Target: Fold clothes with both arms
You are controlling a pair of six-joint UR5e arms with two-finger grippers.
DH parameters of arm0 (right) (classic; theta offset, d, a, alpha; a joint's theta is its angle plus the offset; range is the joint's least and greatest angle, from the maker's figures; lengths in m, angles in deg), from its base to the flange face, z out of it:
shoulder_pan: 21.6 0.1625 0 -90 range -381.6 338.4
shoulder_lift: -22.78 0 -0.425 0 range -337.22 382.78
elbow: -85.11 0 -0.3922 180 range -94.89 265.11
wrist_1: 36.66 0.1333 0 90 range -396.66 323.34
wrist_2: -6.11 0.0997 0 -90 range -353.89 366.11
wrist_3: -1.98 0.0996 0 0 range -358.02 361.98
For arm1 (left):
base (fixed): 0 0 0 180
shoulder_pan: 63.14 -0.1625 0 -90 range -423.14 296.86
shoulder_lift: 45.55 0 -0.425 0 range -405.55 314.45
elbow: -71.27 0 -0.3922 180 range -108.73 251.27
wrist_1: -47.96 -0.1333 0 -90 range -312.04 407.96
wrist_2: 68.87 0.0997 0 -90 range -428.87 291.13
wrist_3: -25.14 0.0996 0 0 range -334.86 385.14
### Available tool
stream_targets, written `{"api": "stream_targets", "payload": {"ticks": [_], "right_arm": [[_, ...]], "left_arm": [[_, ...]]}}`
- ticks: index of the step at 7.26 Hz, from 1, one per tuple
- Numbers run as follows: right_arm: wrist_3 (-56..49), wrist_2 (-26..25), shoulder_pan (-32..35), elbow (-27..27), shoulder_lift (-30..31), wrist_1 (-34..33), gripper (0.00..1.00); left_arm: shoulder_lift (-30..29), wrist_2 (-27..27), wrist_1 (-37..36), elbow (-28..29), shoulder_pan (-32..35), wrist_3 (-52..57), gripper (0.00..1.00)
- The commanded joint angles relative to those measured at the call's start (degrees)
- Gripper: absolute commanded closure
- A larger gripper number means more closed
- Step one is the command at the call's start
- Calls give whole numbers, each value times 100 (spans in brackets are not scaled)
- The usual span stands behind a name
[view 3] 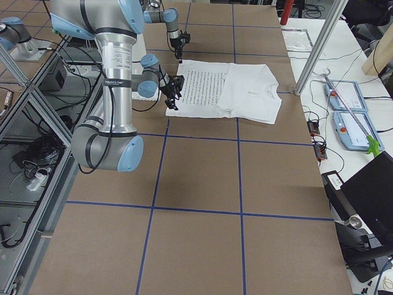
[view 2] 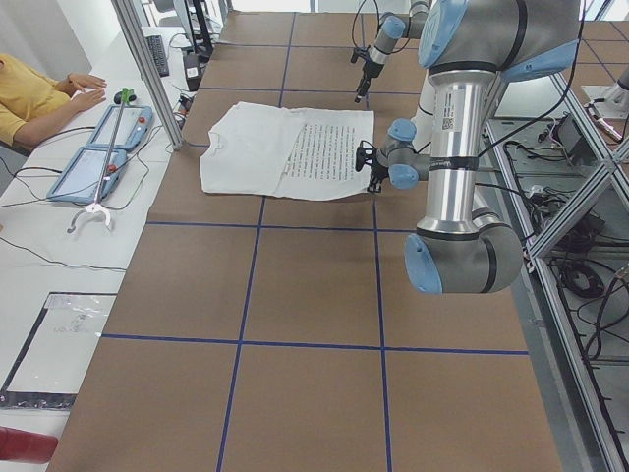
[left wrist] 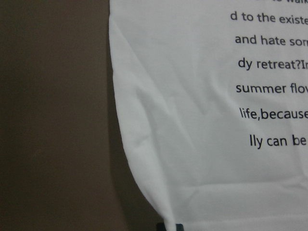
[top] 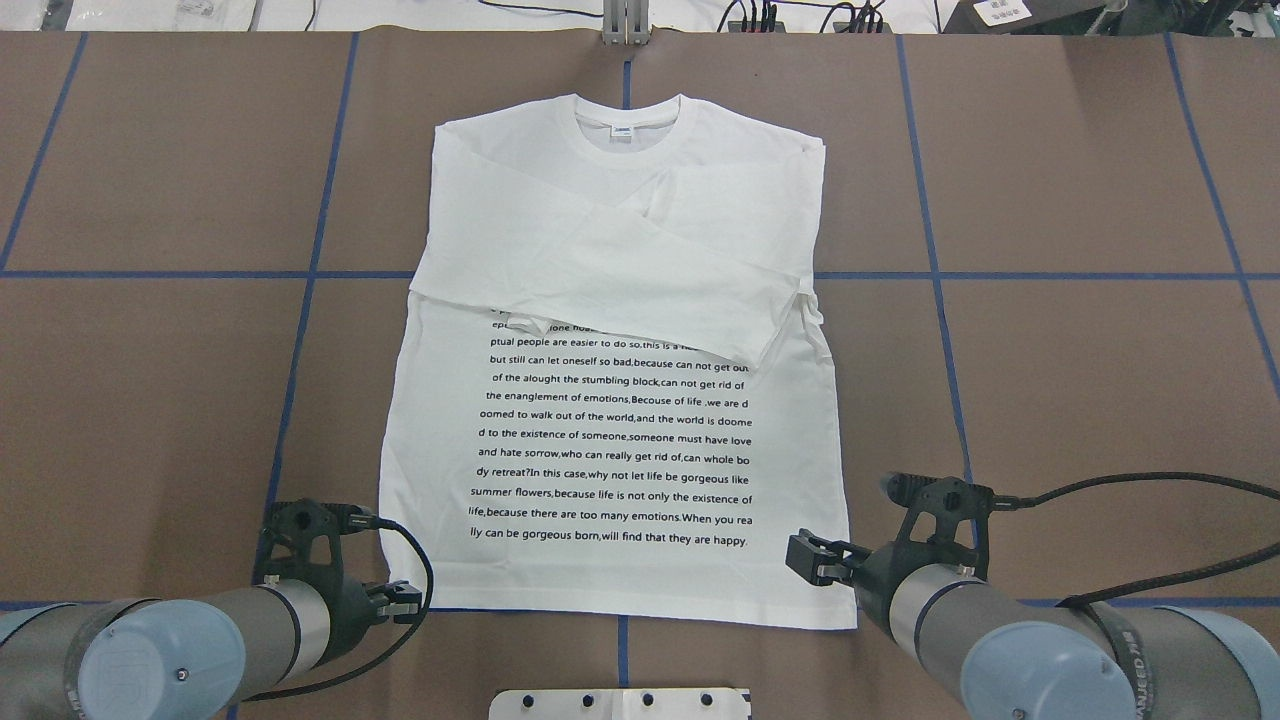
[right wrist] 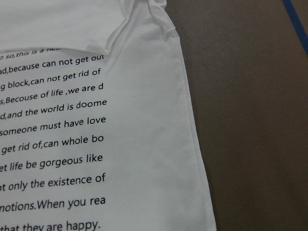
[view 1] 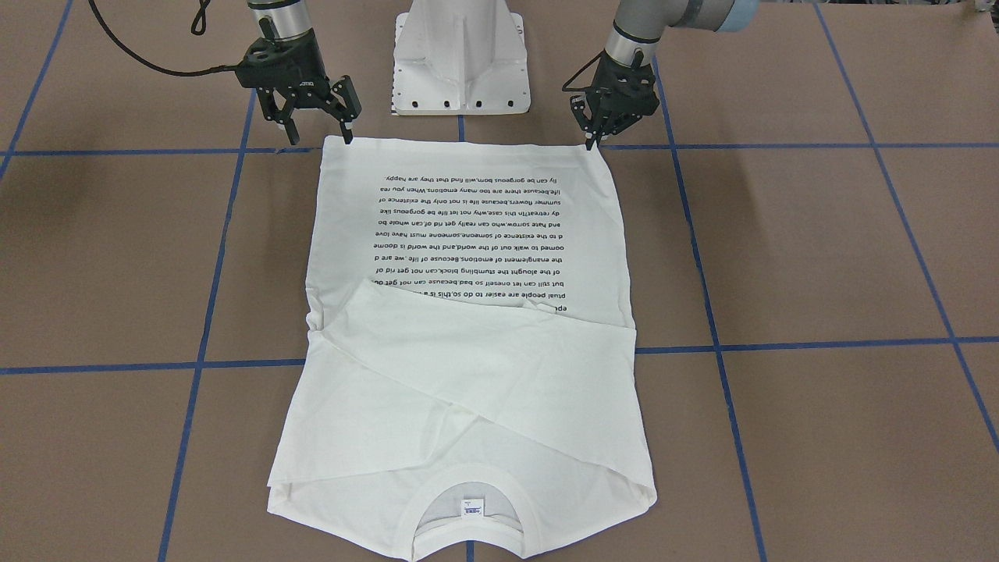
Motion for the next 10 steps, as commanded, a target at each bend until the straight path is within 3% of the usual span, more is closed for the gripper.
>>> {"api": "stream_targets", "payload": {"ticks": [1,4,9,10], "right_arm": [[584,-826,-559,324,-105,3,0],[744,-1129,-781,396,-35,-14,15],[761,-1173,-851,668,-35,-41,18],[761,-1173,-878,677,-35,-49,23]], "left_arm": [[-115,-23,-1,-72,0,0,100],[-142,-40,-1,-81,0,0,100],[-142,-49,7,-72,0,0,100],[-142,-40,7,-72,0,-9,100]]}}
